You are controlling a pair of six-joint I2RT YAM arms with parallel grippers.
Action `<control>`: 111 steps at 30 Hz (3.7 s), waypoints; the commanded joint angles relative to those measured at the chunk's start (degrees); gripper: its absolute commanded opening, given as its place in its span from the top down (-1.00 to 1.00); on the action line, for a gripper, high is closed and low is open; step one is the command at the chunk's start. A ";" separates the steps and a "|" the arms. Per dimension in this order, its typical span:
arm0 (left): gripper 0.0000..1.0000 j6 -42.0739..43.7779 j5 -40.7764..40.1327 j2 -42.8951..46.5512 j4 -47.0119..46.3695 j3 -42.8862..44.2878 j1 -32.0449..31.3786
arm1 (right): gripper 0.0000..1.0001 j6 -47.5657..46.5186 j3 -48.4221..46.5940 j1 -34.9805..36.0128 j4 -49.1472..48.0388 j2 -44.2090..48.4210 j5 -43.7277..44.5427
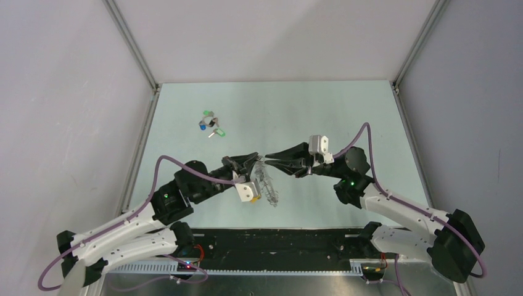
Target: Remove the keys from the keyring
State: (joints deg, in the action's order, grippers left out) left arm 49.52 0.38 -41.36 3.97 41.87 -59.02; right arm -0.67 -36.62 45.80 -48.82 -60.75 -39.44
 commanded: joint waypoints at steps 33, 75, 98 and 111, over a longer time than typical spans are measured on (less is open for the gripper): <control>1.00 -0.91 0.58 1.36 -1.92 1.81 -0.15 | 0.47 0.31 -5.08 0.68 2.56 -6.14 0.99; 0.99 0.00 -2.76 0.13 -2.02 1.52 -0.13 | 1.00 6.06 -3.72 0.43 4.60 4.04 2.03; 0.99 -0.11 -2.63 1.20 -2.69 1.38 -0.11 | 1.00 8.95 -3.72 2.89 16.04 2.74 1.34; 0.99 0.31 -3.10 1.37 -3.13 1.31 -0.04 | 0.14 0.20 -3.72 4.53 21.48 5.46 -2.77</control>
State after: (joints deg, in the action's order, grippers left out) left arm 49.56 -2.00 -41.08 4.43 41.89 -59.29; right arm 3.22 -39.24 49.69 -28.82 -57.19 -39.62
